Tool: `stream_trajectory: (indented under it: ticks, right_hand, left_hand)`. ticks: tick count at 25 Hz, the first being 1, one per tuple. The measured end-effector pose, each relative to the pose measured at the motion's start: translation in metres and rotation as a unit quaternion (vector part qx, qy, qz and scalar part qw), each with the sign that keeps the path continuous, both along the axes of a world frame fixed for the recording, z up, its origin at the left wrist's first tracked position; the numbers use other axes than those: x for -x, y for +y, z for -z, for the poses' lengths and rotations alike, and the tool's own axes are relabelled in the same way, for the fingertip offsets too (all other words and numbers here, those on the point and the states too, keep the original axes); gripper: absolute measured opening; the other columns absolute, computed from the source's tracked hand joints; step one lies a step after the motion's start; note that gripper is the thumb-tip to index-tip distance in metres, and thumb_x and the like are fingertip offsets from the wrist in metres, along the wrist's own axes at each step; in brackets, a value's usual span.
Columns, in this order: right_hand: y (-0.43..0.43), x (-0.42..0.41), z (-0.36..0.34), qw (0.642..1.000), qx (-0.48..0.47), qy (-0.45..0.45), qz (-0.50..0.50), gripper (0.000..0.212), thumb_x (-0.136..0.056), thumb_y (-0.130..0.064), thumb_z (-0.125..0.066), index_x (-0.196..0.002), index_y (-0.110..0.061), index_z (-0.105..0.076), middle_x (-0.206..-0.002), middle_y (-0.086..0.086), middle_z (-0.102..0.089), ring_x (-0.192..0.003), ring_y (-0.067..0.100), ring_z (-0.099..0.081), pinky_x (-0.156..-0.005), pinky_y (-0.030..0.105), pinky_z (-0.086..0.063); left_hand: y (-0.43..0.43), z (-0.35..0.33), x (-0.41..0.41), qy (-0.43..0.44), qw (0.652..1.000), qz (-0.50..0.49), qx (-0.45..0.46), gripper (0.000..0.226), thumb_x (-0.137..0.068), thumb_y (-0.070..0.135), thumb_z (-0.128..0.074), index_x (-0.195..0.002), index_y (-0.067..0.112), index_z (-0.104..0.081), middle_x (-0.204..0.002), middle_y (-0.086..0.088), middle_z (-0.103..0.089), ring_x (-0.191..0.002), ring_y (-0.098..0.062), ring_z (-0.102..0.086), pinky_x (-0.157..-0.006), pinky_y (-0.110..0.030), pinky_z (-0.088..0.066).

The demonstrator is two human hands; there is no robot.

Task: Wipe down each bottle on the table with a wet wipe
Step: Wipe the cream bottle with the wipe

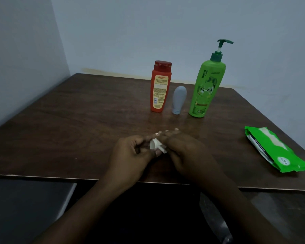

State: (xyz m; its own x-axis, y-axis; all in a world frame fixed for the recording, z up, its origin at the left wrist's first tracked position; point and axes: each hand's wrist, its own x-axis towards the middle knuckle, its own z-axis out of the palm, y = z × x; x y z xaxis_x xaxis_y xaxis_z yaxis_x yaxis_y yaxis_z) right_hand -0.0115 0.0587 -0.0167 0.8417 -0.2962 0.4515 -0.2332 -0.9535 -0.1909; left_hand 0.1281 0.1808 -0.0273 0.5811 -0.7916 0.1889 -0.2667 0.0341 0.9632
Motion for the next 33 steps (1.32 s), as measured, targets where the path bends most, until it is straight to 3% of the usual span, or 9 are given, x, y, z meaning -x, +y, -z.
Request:
stream_trajectory:
  ticks: [2, 4, 6, 9, 12, 17, 22, 29, 33]
  right_hand:
    - [-0.017, 0.004, -0.009, 0.999, -0.03, 0.026, 0.037, 0.039, -0.086, -0.016, -0.052, -0.122, -0.018, -0.067, -0.119, 0.002, -0.071, -0.109, 0.018, -0.065, -0.093, 0.029, -0.05]
    - [-0.036, 0.015, -0.011, 0.994, -0.034, 0.042, 0.091, 0.03, -0.085, -0.022, -0.049, -0.103, -0.017, -0.072, -0.094, 0.004, -0.075, -0.084, 0.024, -0.069, -0.066, 0.026, -0.043]
    - [-0.042, 0.024, -0.008, 0.992, -0.047, 0.011, 0.116, 0.024, -0.088, -0.025, -0.05, -0.092, -0.018, -0.073, -0.085, 0.002, -0.074, -0.075, 0.023, -0.068, -0.059, 0.027, -0.037]
    - [-0.019, 0.013, -0.005, 0.994, -0.063, -0.044, 0.071, 0.027, -0.091, -0.017, -0.06, -0.115, -0.02, -0.071, -0.11, -0.004, -0.075, -0.096, 0.011, -0.069, -0.082, 0.023, -0.052]
    - [0.006, -0.005, 0.0, 1.0, -0.026, -0.006, 0.003, 0.044, -0.085, -0.009, -0.056, -0.128, -0.016, -0.065, -0.13, 0.002, -0.066, -0.121, 0.014, -0.061, -0.105, 0.03, -0.046]
    - [-0.03, 0.013, -0.006, 0.992, -0.045, 0.019, 0.114, 0.033, -0.093, -0.025, -0.055, -0.123, -0.026, -0.068, -0.115, -0.002, -0.073, -0.099, 0.018, -0.07, -0.083, 0.031, -0.054]
    - [0.012, -0.009, 0.002, 0.998, -0.042, -0.022, 0.03, 0.04, -0.087, -0.009, -0.062, -0.126, -0.018, -0.067, -0.127, 0.001, -0.067, -0.116, 0.013, -0.064, -0.101, 0.024, -0.047]
    - [-0.022, 0.014, -0.002, 0.985, -0.045, 0.017, 0.166, 0.029, -0.092, -0.022, -0.059, -0.118, -0.024, -0.07, -0.11, -0.002, -0.075, -0.093, 0.019, -0.069, -0.079, 0.029, -0.052]
    - [0.01, -0.003, 0.003, 0.996, -0.052, -0.026, 0.061, 0.037, -0.091, -0.017, -0.061, -0.128, -0.02, -0.065, -0.125, -0.002, -0.069, -0.108, 0.012, -0.067, -0.093, 0.023, -0.052]
  left_hand:
    - [-0.003, 0.002, -0.001, 0.009, 1.0, -0.017, 0.0, 0.021, -0.083, 0.013, -0.081, -0.102, 0.021, -0.078, -0.085, 0.003, -0.081, -0.082, -0.013, -0.078, -0.077, -0.032, -0.062]
    - [-0.004, 0.003, -0.002, 0.057, 0.998, -0.021, 0.005, 0.016, -0.087, 0.014, -0.077, -0.102, 0.018, -0.078, -0.085, 0.0, -0.081, -0.082, -0.016, -0.078, -0.083, -0.037, -0.062]
    - [-0.005, 0.003, -0.003, 0.068, 0.998, -0.015, 0.005, 0.012, -0.089, 0.015, -0.076, -0.1, 0.017, -0.078, -0.085, 0.0, -0.081, -0.082, -0.016, -0.078, -0.084, -0.036, -0.062]
    - [-0.006, 0.003, -0.003, 0.004, 1.0, -0.009, -0.005, 0.012, -0.088, 0.017, -0.077, -0.099, 0.015, -0.079, -0.085, 0.002, -0.081, -0.081, -0.012, -0.077, -0.077, -0.032, -0.061]
    - [-0.006, 0.005, -0.006, -0.025, 1.0, -0.013, -0.011, 0.01, -0.087, 0.023, -0.077, -0.091, 0.014, -0.079, -0.083, -0.003, -0.08, -0.079, -0.021, -0.077, -0.072, -0.041, -0.061]
    - [-0.008, 0.005, -0.005, 0.099, 0.995, -0.006, 0.022, 0.015, -0.09, 0.008, -0.073, -0.102, 0.016, -0.076, -0.093, -0.006, -0.079, -0.081, -0.016, -0.078, -0.08, -0.038, -0.064]
    - [-0.005, 0.004, -0.008, 0.086, 0.995, 0.055, 0.015, 0.027, -0.086, -0.001, -0.075, -0.109, 0.011, -0.077, -0.094, -0.005, -0.081, -0.089, -0.019, -0.078, -0.081, -0.031, -0.062]
    - [-0.009, 0.007, -0.008, 0.027, 1.0, 0.004, 0.009, 0.02, -0.086, 0.006, -0.077, -0.103, 0.015, -0.077, -0.083, 0.005, -0.078, -0.073, 0.004, -0.07, -0.066, -0.009, -0.051]
    - [-0.01, 0.009, -0.009, 0.002, 1.0, -0.009, 0.008, 0.007, -0.085, 0.011, -0.078, -0.09, 0.016, -0.078, -0.079, -0.005, -0.079, -0.074, -0.014, -0.075, -0.07, -0.03, -0.057]
